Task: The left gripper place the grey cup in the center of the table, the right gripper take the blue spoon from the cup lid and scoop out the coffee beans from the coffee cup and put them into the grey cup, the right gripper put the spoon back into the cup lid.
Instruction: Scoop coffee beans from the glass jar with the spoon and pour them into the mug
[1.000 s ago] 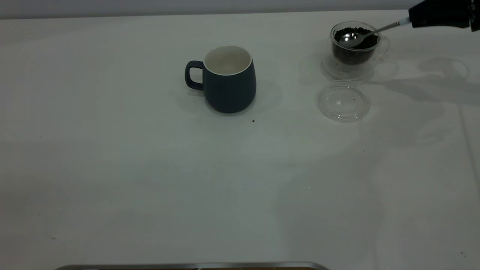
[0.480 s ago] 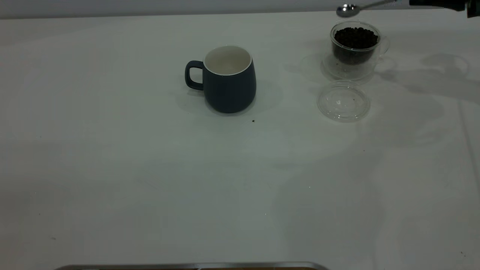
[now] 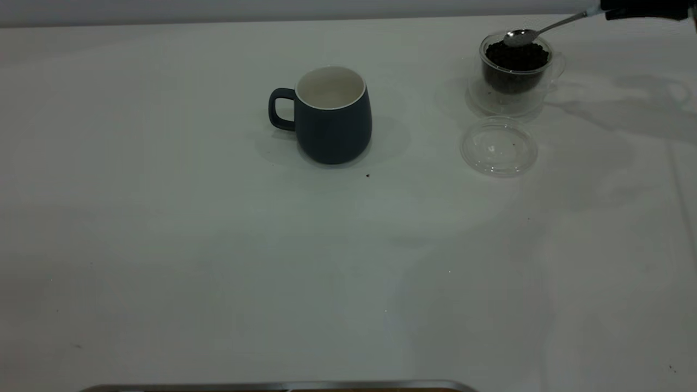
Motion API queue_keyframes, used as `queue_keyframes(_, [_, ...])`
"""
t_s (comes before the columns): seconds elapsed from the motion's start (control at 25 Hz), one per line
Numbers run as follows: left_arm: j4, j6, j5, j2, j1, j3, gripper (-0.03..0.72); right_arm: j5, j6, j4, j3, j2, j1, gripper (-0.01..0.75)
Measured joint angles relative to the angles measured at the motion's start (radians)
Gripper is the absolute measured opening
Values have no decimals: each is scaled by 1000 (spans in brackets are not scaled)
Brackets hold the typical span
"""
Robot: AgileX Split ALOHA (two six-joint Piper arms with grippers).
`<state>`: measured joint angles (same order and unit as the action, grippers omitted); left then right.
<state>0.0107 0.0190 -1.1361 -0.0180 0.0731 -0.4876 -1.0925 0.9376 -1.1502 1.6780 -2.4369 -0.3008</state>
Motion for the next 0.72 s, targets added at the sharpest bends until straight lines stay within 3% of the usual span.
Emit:
queue_keyframes(0.4, [0, 0, 0, 0, 0, 0, 474, 20, -113, 109, 67, 44, 14, 100])
queue_keyframes(0.72, [0, 3, 0, 0, 0, 0, 474, 74, -118, 95, 69, -15, 23, 100])
